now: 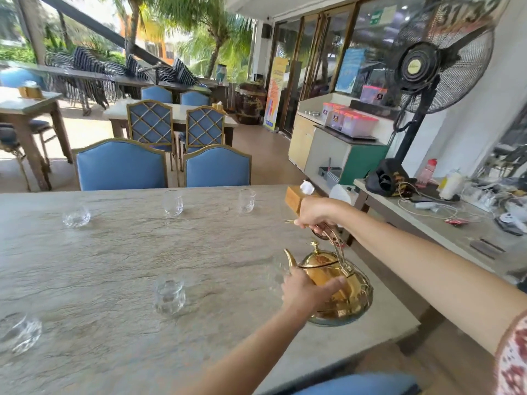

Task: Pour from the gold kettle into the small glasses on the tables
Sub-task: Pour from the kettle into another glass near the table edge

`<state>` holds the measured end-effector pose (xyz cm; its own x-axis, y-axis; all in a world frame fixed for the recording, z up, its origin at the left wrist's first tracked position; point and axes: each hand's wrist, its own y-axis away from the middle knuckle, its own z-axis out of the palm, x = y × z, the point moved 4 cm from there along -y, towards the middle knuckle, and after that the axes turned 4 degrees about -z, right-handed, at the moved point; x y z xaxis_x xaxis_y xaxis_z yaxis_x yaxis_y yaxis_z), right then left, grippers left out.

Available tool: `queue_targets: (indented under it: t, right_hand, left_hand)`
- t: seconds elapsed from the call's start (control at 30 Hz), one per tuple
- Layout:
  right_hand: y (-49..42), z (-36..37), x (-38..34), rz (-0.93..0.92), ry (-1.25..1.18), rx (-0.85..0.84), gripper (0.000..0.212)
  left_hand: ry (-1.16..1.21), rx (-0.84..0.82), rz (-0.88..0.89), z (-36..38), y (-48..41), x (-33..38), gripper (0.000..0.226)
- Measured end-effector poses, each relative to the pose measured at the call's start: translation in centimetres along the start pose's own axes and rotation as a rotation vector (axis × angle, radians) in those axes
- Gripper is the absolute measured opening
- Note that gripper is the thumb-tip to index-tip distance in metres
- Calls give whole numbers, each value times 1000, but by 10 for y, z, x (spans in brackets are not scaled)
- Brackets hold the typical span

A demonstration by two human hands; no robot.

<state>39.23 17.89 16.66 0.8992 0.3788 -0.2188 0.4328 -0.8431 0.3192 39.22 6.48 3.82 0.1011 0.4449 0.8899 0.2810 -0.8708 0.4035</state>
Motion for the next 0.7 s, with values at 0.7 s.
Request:
queue_targets:
  t: [0.7]
  right_hand:
    - [-48, 3, 26, 14, 252, -205, 16]
  left_hand:
    - [39, 77, -118, 53, -27, 19, 107]
